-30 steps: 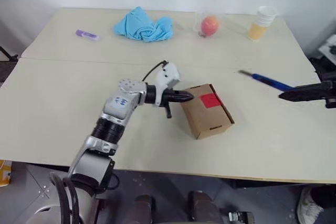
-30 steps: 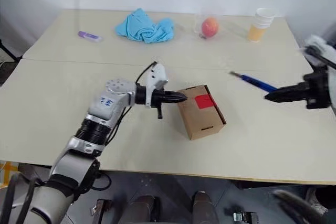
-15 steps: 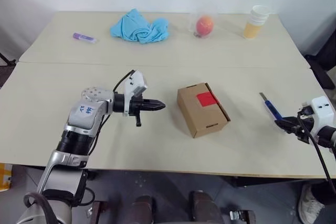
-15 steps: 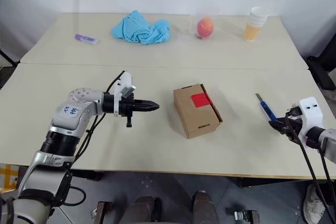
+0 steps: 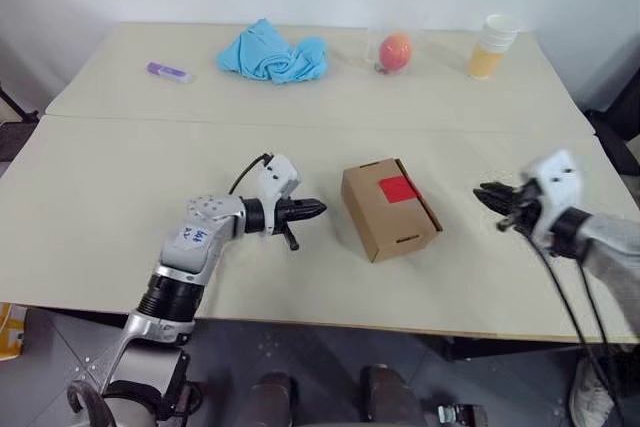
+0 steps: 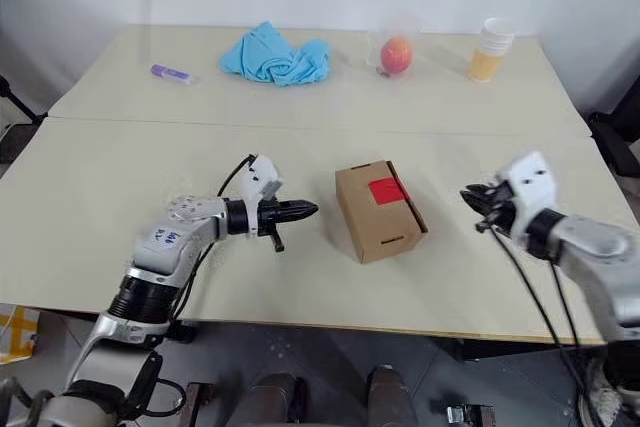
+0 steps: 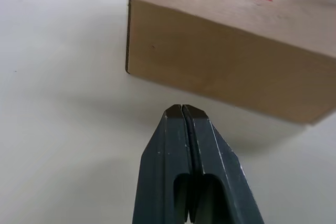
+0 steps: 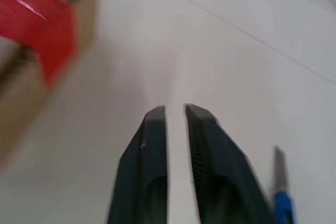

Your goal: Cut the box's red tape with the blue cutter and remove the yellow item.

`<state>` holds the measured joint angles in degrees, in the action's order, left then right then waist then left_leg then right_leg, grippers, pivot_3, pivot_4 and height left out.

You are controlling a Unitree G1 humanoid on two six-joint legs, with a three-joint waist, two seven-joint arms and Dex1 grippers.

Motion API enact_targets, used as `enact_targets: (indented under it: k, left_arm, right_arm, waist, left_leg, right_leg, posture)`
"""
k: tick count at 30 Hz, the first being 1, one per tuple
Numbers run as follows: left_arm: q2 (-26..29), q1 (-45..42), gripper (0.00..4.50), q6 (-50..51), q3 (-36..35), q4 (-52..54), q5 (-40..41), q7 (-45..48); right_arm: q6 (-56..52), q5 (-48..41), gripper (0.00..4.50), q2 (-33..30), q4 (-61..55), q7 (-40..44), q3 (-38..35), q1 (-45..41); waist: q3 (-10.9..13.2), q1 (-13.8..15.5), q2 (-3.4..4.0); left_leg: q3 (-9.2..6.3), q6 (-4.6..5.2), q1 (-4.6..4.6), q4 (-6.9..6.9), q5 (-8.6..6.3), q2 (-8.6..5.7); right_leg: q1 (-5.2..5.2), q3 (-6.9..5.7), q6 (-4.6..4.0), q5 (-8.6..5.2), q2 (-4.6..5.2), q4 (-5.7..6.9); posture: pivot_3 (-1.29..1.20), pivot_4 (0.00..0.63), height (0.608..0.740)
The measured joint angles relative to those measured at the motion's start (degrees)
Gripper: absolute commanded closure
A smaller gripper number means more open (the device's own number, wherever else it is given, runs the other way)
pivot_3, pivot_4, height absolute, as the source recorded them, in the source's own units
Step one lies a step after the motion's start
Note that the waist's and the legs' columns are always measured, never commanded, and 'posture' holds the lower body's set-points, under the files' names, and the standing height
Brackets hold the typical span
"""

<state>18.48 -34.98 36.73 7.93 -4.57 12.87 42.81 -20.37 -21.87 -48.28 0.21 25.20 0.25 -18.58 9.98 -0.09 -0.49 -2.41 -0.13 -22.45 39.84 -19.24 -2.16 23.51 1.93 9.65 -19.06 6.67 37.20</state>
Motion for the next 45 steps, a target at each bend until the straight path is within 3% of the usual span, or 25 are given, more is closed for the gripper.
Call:
enact_targets:
  k: [4,9,18,26,30,33,38,45]
  left_arm:
    - [-2.6,-0.1,4.50,2.2,3.0,-0.1,-0.1,-1.6]
    - [-2.6,-1.1,4.50,6.6,4.7,-0.4,0.1,-1.7]
    - [4.9,2.9,4.50,14.8,5.3,8.8,3.2,3.6]
    - [9.9,4.7,4.50,19.5,4.0,17.0,6.5,4.8]
    - [13.1,7.1,4.50,20.1,2.8,19.6,7.5,4.9]
    - [12.9,7.2,4.50,19.5,2.9,19.4,7.6,4.7]
    - [11.3,6.3,4.50,15.4,4.2,16.9,6.9,4.3]
    - [8.9,4.8,4.50,11.1,6.0,14.2,6.2,4.4]
  right_arm:
    - [2.0,6.8,4.46,8.0,5.1,-1.4,4.7,-3.6]
    - [-2.1,8.3,4.46,11.7,-1.0,3.8,8.6,-3.1]
    - [-13.6,9.8,4.46,14.6,-13.7,4.9,10.7,-0.2]
    - [-22.8,13.4,4.46,13.2,-20.2,2.8,11.1,0.9]
    - [-28.9,17.6,4.46,6.4,-23.8,1.7,12.2,1.2]
    - [-29.1,18.0,4.46,3.3,-25.5,2.1,8.4,4.6]
    - [-35.2,13.7,4.46,5.2,-30.7,3.6,3.2,7.9]
    - [-39.7,12.3,4.46,11.7,-32.1,2.5,6.4,3.8]
  waist:
    - [0.0,0.0,0.01]
    - [0.0,-0.3,0.03]
    - [0.0,-1.2,0.04]
    - [-0.1,-0.9,0.03]
    - [-0.2,0.8,-0.01]
    - [-0.2,1.9,-0.05]
    - [-0.2,1.5,-0.05]
    - [-0.2,-0.3,-0.05]
  left_leg:
    - [-0.03,-0.01,-0.01,-0.06,0.01,0.00]
    - [-0.02,-0.02,0.03,-0.03,0.01,0.02]
    - [-0.10,-0.05,0.13,-0.17,0.02,0.04]
    - [-0.20,-0.05,0.17,-0.22,0.02,-0.01]
    - [-0.35,0.01,0.22,-0.19,0.00,-0.15]
    - [-0.48,0.13,0.16,-0.19,-0.03,-0.22]
    - [-0.39,0.15,0.13,-0.34,-0.04,-0.15]
    - [-0.13,-0.12,0.17,-0.63,0.17,-0.10]
  right_leg:
    - [0.10,-0.02,-0.02,0.00,-0.01,0.24]
    - [0.04,-0.03,-0.02,0.00,-0.04,0.24]
    - [0.04,-0.02,-0.07,0.01,-0.05,0.24]
    - [-0.04,-0.03,-0.12,0.02,-0.01,0.23]
    - [-0.20,-0.09,-0.18,0.06,0.08,-0.16]
    - [-0.30,-0.12,-0.32,0.19,0.09,-0.36]
    - [-0.27,-0.12,-0.27,0.23,0.01,-0.33]
    - [-0.03,-0.07,-0.27,0.23,-0.12,-0.32]
  posture:
    - [0.00,0.150,0.740]
    - [0.00,0.150,0.740]
    - [0.00,0.150,0.740]
    - [0.00,0.150,0.740]
    - [0.00,0.150,0.740]
    - [0.00,0.150,0.740]
    - [0.00,0.150,0.740]
    - [0.00,0.150,0.740]
